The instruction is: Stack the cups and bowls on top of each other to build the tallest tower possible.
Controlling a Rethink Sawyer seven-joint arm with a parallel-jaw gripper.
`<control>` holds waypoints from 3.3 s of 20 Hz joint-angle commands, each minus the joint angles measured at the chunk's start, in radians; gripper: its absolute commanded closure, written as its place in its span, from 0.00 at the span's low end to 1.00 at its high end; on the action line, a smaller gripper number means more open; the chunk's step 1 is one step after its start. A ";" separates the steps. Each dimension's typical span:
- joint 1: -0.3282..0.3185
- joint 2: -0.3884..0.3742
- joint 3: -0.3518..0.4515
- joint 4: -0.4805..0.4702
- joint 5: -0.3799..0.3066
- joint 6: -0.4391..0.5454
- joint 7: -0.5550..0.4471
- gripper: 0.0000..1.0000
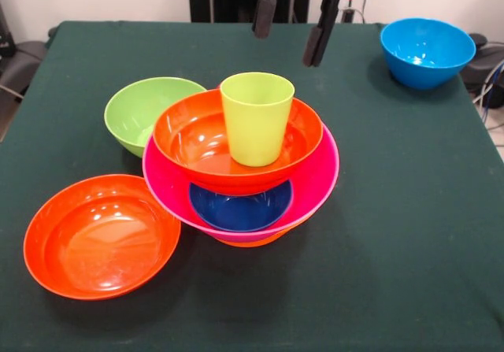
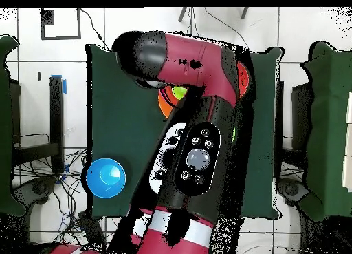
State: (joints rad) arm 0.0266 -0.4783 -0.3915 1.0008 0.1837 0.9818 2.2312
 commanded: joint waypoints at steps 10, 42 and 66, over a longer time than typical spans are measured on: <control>0.178 0.014 -0.034 0.206 0.066 -0.071 0.444 0.00; 0.326 0.174 -0.146 0.375 0.285 -0.259 1.046 0.00; 0.390 0.209 -0.205 0.340 0.270 -0.129 1.062 0.00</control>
State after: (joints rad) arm 0.4021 -0.3054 -0.6501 1.3452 0.5407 0.7518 3.2360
